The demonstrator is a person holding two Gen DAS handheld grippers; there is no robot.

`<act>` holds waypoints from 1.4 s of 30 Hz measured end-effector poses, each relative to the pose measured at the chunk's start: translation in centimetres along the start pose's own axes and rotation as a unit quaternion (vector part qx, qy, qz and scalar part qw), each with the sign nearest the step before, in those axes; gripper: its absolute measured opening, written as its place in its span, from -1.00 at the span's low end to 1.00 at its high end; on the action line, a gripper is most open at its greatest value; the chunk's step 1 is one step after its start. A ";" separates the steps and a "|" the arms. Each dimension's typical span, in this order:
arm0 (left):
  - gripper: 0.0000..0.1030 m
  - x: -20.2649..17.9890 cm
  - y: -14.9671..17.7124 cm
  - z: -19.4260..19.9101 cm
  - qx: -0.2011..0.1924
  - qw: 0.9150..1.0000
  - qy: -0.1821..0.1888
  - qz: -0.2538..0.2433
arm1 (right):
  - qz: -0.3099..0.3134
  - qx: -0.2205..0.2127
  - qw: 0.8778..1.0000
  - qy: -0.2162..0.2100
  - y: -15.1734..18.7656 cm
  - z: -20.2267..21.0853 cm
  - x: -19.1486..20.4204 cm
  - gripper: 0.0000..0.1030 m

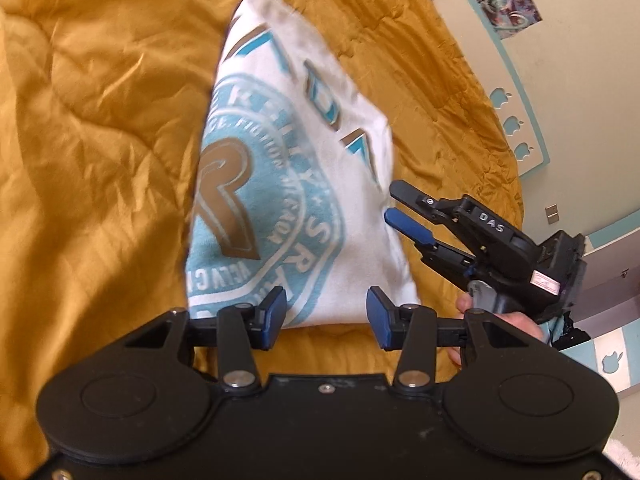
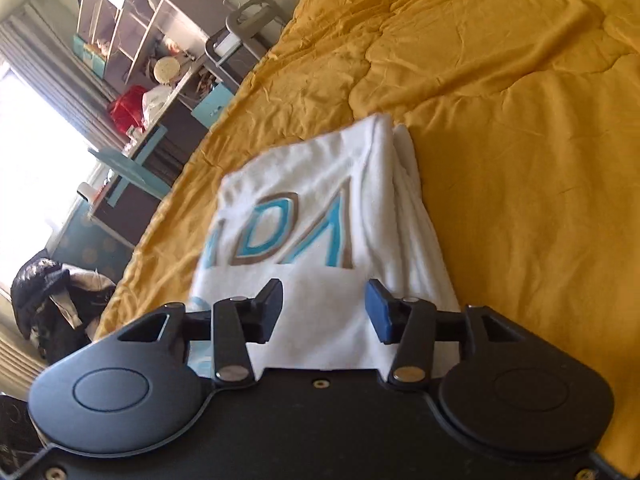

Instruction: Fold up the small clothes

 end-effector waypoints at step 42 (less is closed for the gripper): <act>0.06 -12.7 7.7 8.8 -0.082 0.944 -0.257 -0.188 | 0.252 -0.040 0.949 0.186 7.7 17.3 10.6 0.51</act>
Point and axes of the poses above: each gripper's, at about its wrist camera, not at the fingertips, and z roughly against the way its jaws point, x to its left, y to its underside, the point moved 6 cm from there along -z, roughly the way its jaws point, and after that the axes turned 7 degrees about -x, right-handed, at the moved point
